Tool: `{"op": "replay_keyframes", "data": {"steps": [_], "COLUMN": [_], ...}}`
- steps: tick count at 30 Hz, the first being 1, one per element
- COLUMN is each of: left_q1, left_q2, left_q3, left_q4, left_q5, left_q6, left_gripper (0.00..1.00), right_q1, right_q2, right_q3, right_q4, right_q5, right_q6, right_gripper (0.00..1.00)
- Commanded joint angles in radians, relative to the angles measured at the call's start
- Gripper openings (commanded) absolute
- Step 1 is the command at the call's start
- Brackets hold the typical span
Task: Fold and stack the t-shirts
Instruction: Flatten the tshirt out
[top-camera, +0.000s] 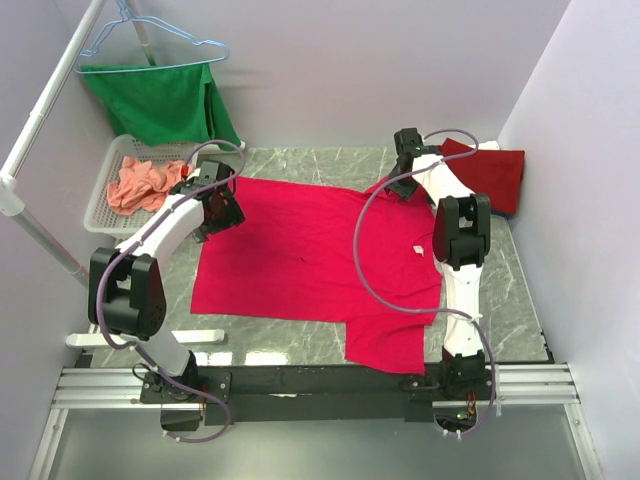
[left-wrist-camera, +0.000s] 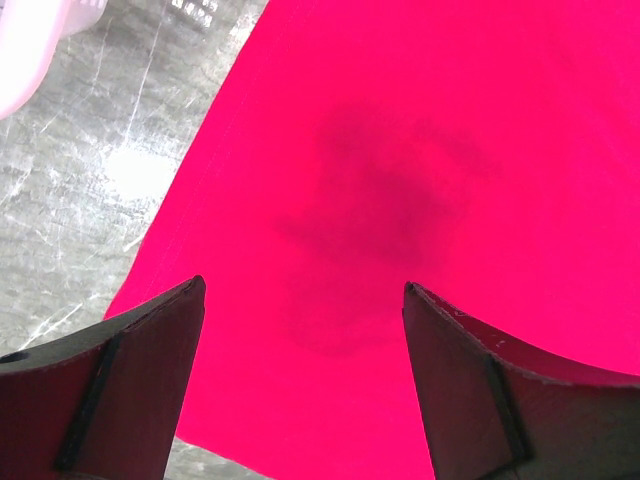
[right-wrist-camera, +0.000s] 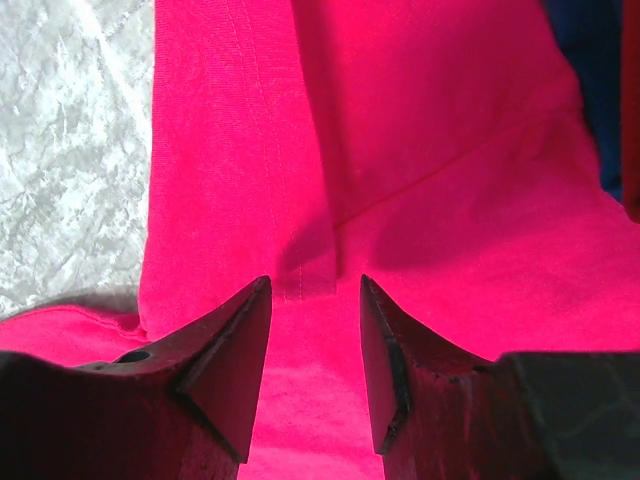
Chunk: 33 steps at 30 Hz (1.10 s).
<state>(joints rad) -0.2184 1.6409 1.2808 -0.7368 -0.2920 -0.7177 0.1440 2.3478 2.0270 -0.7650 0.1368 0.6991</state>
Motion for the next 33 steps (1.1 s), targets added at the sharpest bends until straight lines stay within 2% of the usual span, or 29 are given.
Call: {"op": "replay_keyframes", "data": {"steps": [1, 7, 10, 11, 15, 22, 33], "left_q1": [0.005, 0.014, 0.020, 0.022, 0.027, 0.031, 0.034], "left_q2": [0.004, 0.000, -0.004, -0.004, 0.000, 0.013, 0.017], "left_q3": [0.046, 0.049, 0.046, 0.045, 0.043, 0.054, 0.057], "left_q4": [0.011, 0.001, 0.002, 0.001, 0.005, 0.005, -0.001], "left_q5": [0.010, -0.001, -0.003, -0.003, 0.002, 0.004, 0.002], "left_q6": [0.021, 0.032, 0.038, 0.040, 0.043, 0.050, 0.054], "left_gripper": [0.85, 0.85, 0.85, 0.85, 0.85, 0.85, 0.85], "right_q1": [-0.009, -0.012, -0.012, -0.012, -0.011, -0.011, -0.012], "right_q2": [0.025, 0.053, 0.053, 0.051, 0.025, -0.024, -0.082], "right_q3": [0.021, 0.042, 0.044, 0.044, 0.038, 0.039, 0.038], "right_q4": [0.004, 0.013, 0.013, 0.012, 0.020, 0.042, 0.191], "right_q5": [-0.016, -0.048, -0.048, -0.048, -0.045, -0.063, -0.134], "right_q6": [0.019, 0.031, 0.036, 0.039, 0.045, 0.053, 0.076], "right_gripper": [0.47, 0.31, 0.20, 0.14, 0.00, 0.00, 0.00]}}
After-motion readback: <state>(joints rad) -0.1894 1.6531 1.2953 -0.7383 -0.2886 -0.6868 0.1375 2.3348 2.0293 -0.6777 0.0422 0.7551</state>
